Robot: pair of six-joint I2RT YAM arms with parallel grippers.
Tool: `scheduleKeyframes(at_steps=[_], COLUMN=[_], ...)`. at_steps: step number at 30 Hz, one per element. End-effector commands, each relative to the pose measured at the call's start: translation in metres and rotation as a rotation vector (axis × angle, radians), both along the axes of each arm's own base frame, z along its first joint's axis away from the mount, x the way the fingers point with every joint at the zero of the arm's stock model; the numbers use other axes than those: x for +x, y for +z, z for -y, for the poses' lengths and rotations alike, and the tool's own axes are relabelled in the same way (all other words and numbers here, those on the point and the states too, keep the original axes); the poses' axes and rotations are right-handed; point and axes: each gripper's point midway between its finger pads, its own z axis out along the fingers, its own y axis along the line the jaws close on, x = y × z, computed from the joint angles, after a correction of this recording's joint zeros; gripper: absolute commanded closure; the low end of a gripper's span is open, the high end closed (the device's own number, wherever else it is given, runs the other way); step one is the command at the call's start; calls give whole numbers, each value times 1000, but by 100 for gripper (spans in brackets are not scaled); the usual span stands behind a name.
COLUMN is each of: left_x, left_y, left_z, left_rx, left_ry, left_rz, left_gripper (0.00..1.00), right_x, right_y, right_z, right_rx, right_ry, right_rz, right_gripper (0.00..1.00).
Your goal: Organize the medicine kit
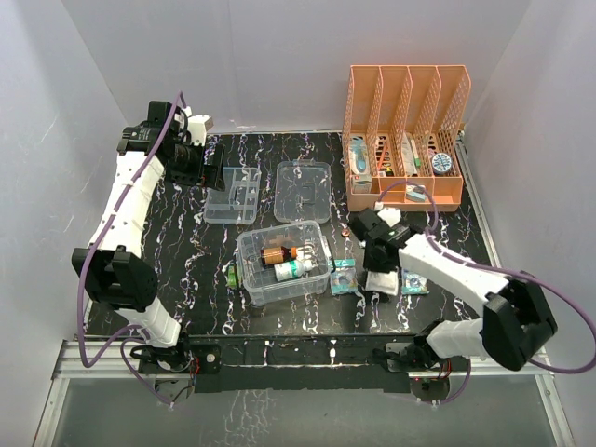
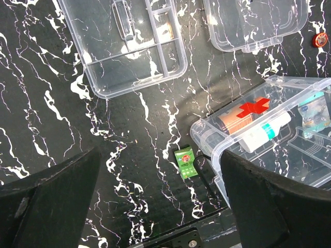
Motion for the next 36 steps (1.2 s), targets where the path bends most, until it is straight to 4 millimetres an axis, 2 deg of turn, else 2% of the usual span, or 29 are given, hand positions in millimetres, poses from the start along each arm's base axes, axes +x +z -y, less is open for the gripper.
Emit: scheduleKeyframes(at_steps=[1,4,6,8,11,16,19,23,30,34,36], left_x=[-13,-13,-13,-12,-12,-12,-12,-12,-12,-12,-13], left_y=[13,11,11,11,9,5,5,5,2,3,3], left_z=[-6,-6,-6,-6,-4,-1,-1,-1,2,2,2], left_rx=[18,23,23,19,9,-3,-3,-5,-23,-23,-21], left_ry=[-6,-8,-7,-5,-6,-9,-8,-9,-8,-8,-7], left_rz=[29,26,26,27,19,0,-1,0,-17,-18,-16], left_gripper=[1,1,1,1,1,1,1,1,1,1,1], right_x=[34,46,55,63,65,58,52,41,27,23,22], right_y=[91,129,152,176,202,228,232,227,205,188,186], right_z=[-5,-15,-33,-61,-110,-186,-217,-245,-282,-296,-302], right_rx=[39,64,124,213,313,482,576,721,930,1007,1042], right_ry=[-20,22,69,128,235,414,492,566,630,636,641], right_rz=[219,275,313,361,406,435,425,406,339,293,291], right_gripper=[100,100,100,100,100,100,100,100,100,100,100])
